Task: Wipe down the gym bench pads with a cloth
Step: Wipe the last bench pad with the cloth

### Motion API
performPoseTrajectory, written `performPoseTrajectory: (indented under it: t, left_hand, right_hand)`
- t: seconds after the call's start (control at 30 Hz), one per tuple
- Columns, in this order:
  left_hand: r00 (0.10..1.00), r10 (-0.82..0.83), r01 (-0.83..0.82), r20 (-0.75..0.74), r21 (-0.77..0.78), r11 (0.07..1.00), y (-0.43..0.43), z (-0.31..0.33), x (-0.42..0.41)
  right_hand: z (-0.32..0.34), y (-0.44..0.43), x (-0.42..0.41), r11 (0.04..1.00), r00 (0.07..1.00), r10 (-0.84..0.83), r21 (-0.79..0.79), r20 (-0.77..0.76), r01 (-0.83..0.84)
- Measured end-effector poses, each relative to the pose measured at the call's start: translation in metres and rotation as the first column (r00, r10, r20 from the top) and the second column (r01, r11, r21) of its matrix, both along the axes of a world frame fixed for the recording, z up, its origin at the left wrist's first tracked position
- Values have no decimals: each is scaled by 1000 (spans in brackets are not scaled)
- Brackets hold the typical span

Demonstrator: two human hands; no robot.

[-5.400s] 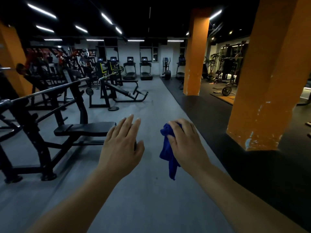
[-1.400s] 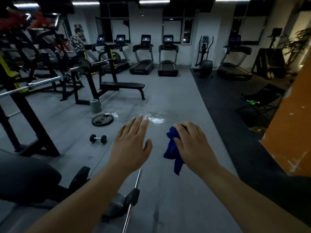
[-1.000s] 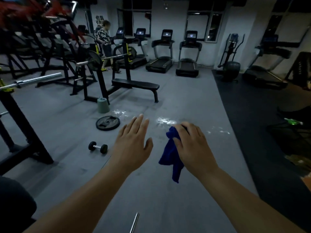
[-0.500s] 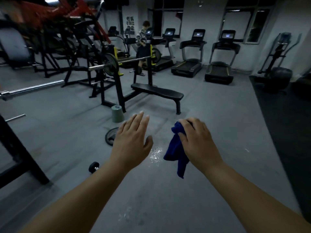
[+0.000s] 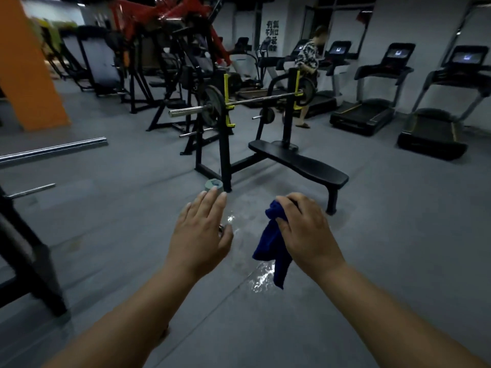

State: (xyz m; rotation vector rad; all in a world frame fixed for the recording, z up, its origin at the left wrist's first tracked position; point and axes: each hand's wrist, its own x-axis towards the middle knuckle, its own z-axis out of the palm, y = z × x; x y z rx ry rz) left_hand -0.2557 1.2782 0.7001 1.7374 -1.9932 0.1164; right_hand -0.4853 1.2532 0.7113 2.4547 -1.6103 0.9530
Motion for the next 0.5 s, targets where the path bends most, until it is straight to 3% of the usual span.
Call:
performPoseTrajectory:
  t: [0.33,0.5]
  left_hand:
    - [995,93,-94,29,37,995,-297,8,1]
    - [981,191,-193,35,59,979,-441,-20,6]
  right_hand:
    - [7,-316,14,992,985,108,48,135,-115]
    - [-17,-488,31,975,971,212,40,108,-217]
